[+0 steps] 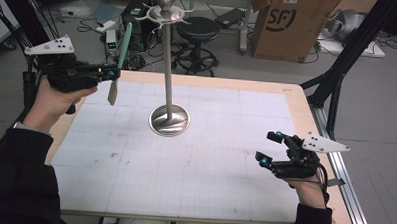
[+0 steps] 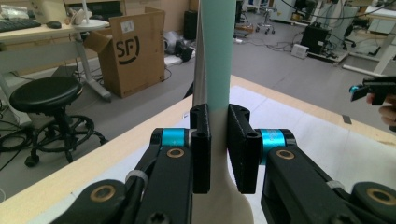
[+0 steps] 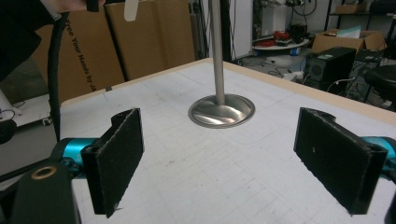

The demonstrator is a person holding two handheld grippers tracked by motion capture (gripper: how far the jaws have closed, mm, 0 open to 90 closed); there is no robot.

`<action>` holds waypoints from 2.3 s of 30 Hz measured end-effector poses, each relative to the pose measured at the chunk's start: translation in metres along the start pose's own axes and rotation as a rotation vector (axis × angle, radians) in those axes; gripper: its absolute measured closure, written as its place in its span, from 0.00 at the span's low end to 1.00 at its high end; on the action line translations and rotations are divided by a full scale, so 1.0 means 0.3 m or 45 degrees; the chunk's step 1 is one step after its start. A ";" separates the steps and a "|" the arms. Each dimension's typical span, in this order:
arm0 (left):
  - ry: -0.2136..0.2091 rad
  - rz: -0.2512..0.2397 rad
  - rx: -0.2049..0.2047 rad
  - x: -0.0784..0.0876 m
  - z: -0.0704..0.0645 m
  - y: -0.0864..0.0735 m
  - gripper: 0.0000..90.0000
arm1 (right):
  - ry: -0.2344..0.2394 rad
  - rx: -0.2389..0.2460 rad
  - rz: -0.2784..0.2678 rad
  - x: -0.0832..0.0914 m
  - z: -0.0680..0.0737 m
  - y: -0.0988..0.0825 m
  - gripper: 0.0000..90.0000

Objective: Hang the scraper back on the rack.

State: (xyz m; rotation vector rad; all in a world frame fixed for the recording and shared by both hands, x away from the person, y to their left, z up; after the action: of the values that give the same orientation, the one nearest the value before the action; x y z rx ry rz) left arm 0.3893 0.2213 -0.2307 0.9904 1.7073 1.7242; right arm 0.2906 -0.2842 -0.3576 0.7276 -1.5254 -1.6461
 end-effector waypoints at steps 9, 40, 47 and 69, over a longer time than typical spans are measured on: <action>0.021 -0.038 0.005 -0.032 0.009 0.025 0.89 | -0.012 -0.005 -0.007 0.015 -0.003 0.000 0.16; -0.011 -0.035 -0.023 -0.103 -0.044 -0.074 0.37 | -0.001 -0.013 0.000 0.001 -0.017 -0.007 0.16; -0.049 -0.073 0.040 -0.093 -0.098 -0.197 0.07 | -0.008 -0.022 0.007 0.010 -0.013 -0.012 0.16; -0.029 -0.035 -0.047 0.001 -0.229 -0.582 0.02 | -0.043 0.008 -0.001 -0.007 0.014 -0.031 0.17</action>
State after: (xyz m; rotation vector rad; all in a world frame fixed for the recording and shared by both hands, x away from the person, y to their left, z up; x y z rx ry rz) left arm 0.3118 0.1927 -0.3992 0.9618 1.6612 1.7149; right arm 0.2868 -0.2802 -0.3664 0.7071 -1.5546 -1.6626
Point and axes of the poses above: each handheld gripper's, and its own axes: x roughly backward along the jaws, y roughly out of its top, z roughly to its left, the point moved 4 cm from there along -x, roughly forward along the jaws, and after that the axes turned 6 degrees about -z, right-handed, at the moved point
